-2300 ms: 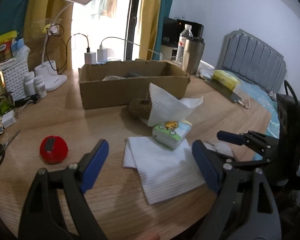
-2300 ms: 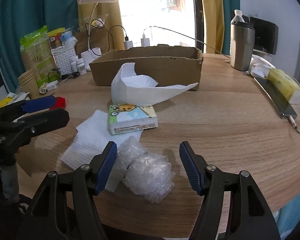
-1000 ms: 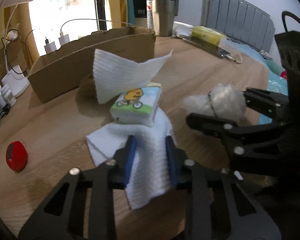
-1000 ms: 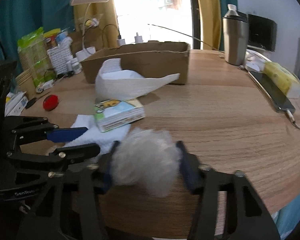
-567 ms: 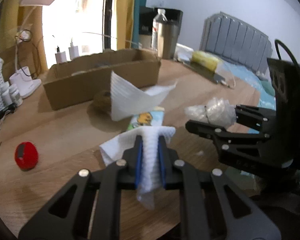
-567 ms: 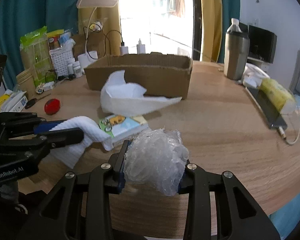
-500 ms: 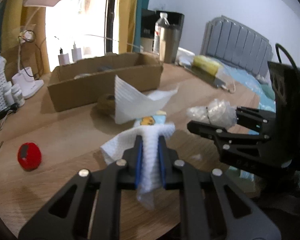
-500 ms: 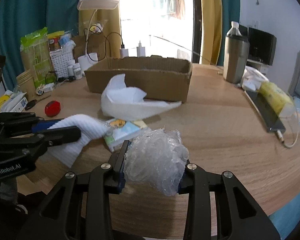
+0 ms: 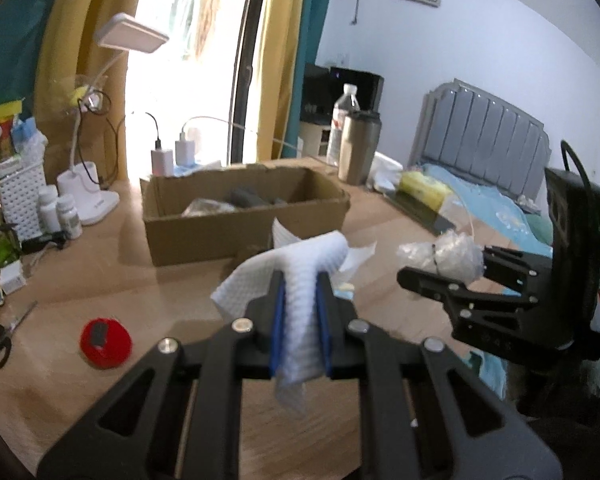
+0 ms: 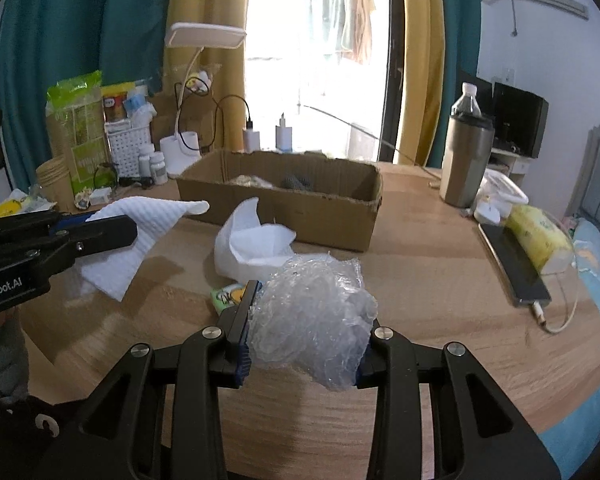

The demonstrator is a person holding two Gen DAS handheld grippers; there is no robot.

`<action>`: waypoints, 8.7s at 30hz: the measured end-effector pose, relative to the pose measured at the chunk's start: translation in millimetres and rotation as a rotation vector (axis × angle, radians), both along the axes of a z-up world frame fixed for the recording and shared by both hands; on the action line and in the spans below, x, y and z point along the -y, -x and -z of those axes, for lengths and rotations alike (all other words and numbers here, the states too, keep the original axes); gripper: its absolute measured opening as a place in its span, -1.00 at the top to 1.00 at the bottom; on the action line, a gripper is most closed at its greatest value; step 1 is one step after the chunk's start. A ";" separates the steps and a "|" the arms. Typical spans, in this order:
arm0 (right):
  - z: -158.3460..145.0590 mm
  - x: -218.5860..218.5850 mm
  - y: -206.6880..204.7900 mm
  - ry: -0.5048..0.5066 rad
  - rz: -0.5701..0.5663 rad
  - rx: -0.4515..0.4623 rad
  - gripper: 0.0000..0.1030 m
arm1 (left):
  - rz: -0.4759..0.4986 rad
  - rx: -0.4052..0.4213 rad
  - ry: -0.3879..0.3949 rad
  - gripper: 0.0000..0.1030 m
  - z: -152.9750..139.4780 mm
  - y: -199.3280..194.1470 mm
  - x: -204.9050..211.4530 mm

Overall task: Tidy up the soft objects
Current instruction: 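Carry the bubble wrap with the right tool while the left tool carries the paper towel over the box, then open the right tool over the box while the left tool releases the paper towel inside, then move both tools back toward the chick-printed tissue pack and red pincushion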

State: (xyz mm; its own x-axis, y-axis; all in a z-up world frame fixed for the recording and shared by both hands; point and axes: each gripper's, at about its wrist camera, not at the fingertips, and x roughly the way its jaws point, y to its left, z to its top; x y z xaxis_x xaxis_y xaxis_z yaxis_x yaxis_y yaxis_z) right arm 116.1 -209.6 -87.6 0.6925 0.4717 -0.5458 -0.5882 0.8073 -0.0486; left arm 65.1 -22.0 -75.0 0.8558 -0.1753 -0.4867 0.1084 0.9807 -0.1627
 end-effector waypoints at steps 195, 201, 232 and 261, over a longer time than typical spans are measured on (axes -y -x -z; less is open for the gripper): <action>-73.9 -70.5 -100.5 -0.091 -0.062 0.038 -0.21 | -0.134 0.051 0.040 -0.27 -49.2 -94.3 -67.0; -77.2 -64.2 -86.0 -0.090 -0.058 0.053 -0.23 | -0.134 0.067 0.038 -0.27 -52.8 -79.1 -63.1; -36.1 -40.3 -26.7 -0.061 -0.031 -0.001 -0.40 | -0.160 0.024 0.059 -0.28 -9.6 -7.2 -61.4; 33.7 -51.4 -35.6 -0.009 -0.025 -0.160 -0.49 | -0.338 -0.149 0.095 -0.28 54.9 -1.8 -103.7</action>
State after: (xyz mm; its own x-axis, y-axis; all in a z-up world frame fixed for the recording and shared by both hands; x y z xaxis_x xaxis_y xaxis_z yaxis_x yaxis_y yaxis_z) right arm 151.7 -158.2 -121.3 0.5855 0.4926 -0.6438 -0.6075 0.7925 0.0540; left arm 66.9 81.7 -129.9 0.7944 0.0548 -0.6050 -0.2506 0.9368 -0.2442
